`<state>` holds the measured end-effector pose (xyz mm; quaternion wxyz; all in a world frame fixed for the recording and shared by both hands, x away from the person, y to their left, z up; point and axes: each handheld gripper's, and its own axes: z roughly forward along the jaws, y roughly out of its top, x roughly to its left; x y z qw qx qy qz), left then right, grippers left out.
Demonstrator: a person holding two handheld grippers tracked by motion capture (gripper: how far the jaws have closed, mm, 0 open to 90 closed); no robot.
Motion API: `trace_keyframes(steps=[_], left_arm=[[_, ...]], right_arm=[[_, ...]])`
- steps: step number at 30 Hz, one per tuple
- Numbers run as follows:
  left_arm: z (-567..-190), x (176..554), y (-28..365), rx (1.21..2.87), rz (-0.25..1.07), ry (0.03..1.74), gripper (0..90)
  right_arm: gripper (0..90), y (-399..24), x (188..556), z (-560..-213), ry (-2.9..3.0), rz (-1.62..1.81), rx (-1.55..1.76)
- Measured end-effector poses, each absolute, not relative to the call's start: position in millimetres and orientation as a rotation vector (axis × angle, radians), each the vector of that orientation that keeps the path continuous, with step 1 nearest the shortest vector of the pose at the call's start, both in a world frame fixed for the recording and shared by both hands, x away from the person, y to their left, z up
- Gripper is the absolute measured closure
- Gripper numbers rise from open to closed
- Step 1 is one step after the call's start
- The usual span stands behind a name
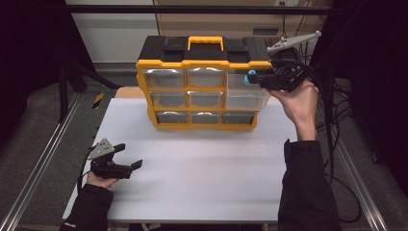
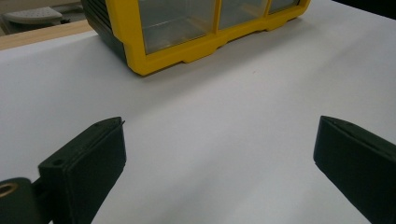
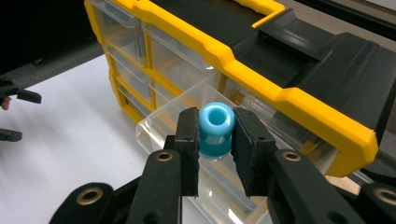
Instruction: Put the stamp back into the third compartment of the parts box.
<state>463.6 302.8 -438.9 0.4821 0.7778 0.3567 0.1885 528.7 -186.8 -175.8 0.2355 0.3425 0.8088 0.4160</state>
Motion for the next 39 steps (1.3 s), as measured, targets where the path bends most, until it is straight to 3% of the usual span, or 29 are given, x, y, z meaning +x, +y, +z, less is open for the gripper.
trace_keyframes(steps=[39], left_arm=[[-439,464,303,1.898,0.461,0.869,2.1]], right_arm=[[72.7,-184,555,-205,2.246,1.050,1.034]])
